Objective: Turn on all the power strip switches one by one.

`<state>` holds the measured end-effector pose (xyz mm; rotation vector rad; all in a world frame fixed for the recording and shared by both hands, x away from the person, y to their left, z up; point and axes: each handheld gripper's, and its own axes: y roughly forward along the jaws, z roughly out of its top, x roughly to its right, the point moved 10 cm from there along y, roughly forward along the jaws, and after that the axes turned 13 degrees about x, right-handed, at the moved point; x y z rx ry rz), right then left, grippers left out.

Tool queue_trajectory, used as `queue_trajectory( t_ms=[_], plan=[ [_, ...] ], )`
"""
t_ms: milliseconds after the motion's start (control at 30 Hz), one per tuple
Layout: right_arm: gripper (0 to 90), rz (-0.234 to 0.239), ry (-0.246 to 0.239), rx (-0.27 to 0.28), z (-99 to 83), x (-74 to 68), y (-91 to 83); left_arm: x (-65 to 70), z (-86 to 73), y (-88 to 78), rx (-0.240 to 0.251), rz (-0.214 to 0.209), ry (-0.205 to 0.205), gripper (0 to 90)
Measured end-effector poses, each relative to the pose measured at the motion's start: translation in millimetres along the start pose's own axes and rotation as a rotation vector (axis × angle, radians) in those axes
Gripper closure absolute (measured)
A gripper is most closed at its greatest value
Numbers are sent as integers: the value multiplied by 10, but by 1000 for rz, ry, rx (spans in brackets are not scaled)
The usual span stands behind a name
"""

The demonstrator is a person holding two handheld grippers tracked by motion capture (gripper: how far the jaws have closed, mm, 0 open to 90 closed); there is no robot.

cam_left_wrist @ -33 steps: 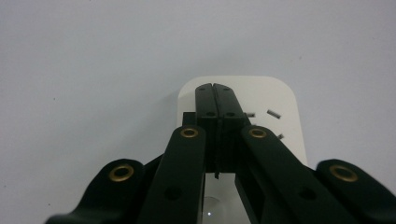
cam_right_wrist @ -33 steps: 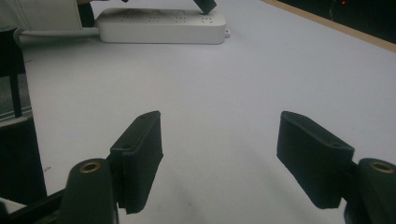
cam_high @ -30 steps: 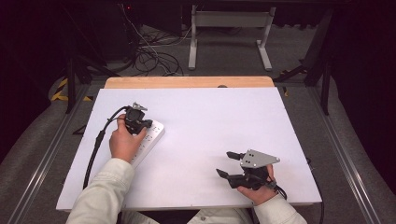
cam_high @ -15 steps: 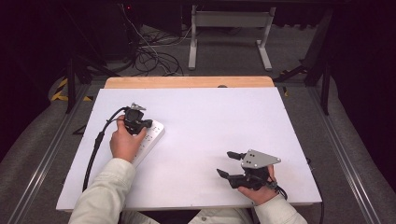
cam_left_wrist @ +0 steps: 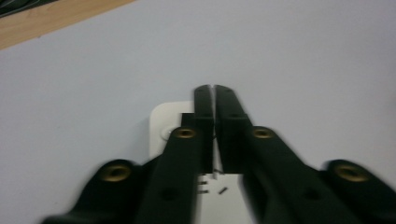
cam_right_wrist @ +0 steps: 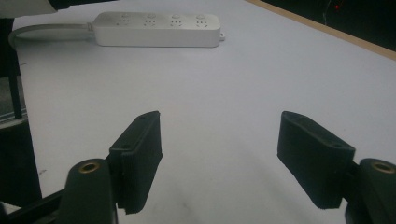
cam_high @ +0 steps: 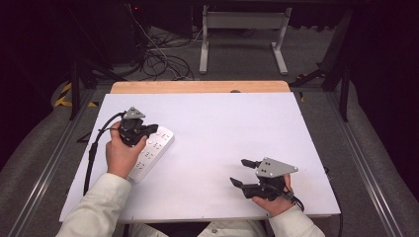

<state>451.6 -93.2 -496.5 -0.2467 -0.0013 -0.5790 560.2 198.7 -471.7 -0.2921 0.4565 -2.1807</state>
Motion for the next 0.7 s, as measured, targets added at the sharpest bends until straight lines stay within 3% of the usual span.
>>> queue_trajectory(
  t_ms=[33,133,267,300,433,567,700],
  plan=[
    [310,-4,1,1,3,5,-4,41,36,-38,29,-14,6,655],
    [306,-11,2,5,10,19,-11,271,104,-214,103,-108,-24,538],
    [304,-19,1,13,24,30,-31,558,94,-517,207,-172,31,372],
    [304,-21,3,14,26,34,-36,599,72,-586,235,-173,63,334],
    [303,-23,5,16,31,40,-47,748,-127,-788,330,-182,89,245],
    [303,-24,4,18,37,29,-54,696,-371,-896,377,-127,84,200],
    [303,-24,5,19,32,47,-50,636,-480,-983,400,-88,81,144]
  ],
)
